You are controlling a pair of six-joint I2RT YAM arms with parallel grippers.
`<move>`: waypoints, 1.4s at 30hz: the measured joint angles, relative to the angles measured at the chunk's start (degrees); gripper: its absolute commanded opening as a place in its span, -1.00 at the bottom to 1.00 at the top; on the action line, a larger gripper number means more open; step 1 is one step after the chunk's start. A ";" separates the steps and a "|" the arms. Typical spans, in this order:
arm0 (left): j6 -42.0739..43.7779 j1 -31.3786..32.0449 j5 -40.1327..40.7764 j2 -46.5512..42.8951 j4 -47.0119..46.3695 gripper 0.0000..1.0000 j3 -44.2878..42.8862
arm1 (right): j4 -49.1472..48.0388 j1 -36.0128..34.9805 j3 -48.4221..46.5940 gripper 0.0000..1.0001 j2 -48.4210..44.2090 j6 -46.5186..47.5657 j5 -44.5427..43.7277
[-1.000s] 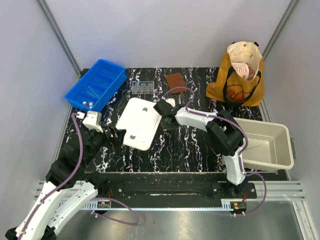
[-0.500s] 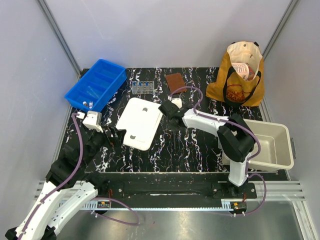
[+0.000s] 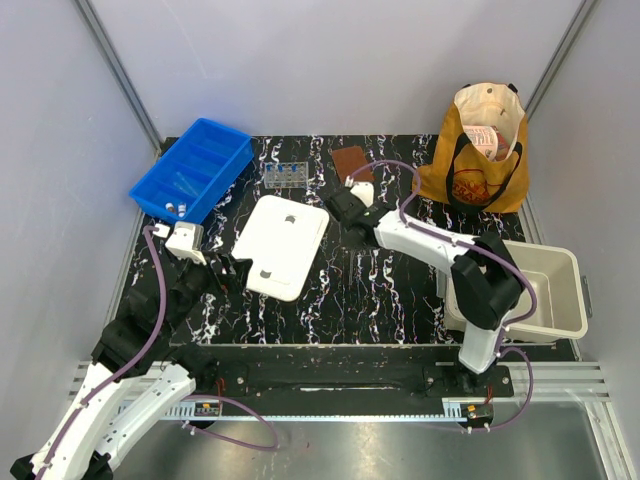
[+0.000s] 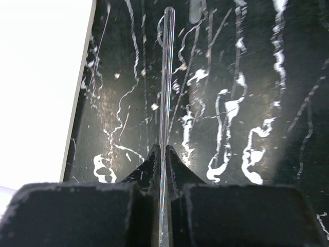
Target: Organize the chemistry lab equipment
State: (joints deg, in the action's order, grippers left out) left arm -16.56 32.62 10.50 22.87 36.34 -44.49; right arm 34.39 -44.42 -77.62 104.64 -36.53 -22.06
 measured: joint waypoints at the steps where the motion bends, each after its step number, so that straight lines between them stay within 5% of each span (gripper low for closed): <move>1: 0.00 0.00 -0.02 0.00 0.00 0.98 0.00 | 0.74 0.52 -0.68 -0.89 -0.26 -0.11 -0.39; 16: 0.00 0.00 -1.77 -0.90 -0.04 0.98 0.02 | 17.16 15.89 -4.20 -0.94 -28.04 -6.32 -7.13; 24: 0.00 0.00 -3.26 -1.18 -0.09 0.98 0.09 | 24.30 27.61 6.29 -0.95 -43.95 -9.73 -10.47; 42: 0.00 0.00 -4.35 -1.03 -0.26 0.98 0.11 | 27.47 42.38 22.05 -1.00 -48.37 -12.17 -11.50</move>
State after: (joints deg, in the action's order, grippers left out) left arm -16.56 32.62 6.15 21.85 36.07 -44.38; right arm 61.87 -2.04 -55.57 56.27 -48.71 -33.56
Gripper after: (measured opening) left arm 0.988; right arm 0.065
